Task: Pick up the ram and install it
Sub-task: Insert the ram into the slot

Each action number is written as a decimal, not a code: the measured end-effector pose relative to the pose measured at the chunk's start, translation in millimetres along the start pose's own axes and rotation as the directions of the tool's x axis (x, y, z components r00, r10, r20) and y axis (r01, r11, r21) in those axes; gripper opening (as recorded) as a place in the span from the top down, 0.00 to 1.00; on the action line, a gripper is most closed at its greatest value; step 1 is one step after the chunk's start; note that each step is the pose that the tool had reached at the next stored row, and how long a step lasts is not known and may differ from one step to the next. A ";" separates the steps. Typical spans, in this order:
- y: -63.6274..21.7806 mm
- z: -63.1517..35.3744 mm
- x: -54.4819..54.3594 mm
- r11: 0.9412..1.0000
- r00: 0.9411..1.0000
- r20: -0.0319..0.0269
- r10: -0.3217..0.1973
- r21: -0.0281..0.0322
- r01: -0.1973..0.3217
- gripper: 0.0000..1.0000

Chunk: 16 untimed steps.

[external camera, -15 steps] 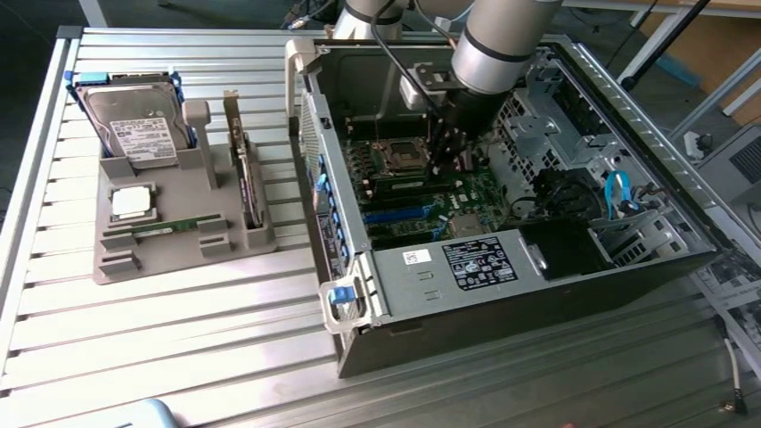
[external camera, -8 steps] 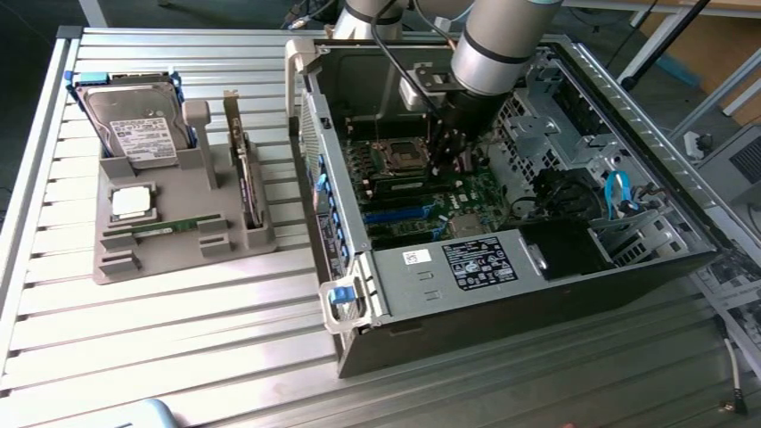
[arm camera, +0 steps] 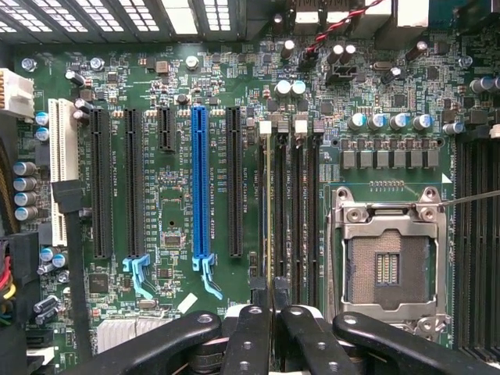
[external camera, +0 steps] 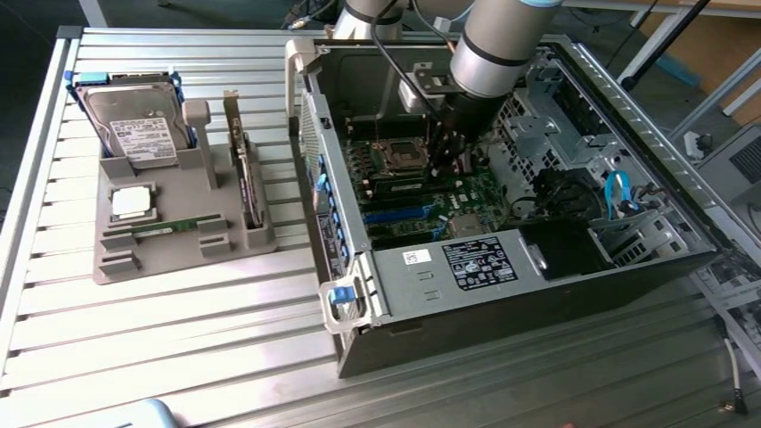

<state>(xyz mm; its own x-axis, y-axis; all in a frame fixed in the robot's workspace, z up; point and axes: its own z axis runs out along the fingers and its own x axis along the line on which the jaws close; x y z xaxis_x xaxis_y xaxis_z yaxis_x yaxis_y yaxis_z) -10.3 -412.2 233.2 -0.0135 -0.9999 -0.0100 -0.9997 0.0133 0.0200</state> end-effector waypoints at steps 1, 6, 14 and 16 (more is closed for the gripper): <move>0.0 0.4 0.0 1.000 1.000 0.000 0.000 0.000 0.000 0.88; 0.0 1.0 0.0 1.000 1.000 0.000 0.000 0.000 0.000 0.88; 0.0 1.2 0.0 1.000 1.000 0.000 0.000 0.000 0.000 0.87; 0.0 1.1 0.1 1.000 1.000 0.000 0.000 0.000 0.000 0.81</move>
<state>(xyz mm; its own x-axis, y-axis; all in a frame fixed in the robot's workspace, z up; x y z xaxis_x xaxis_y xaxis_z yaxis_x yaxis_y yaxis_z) -10.3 -412.2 232.0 -0.0136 -0.9999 -0.0099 -0.9997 0.0134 0.0200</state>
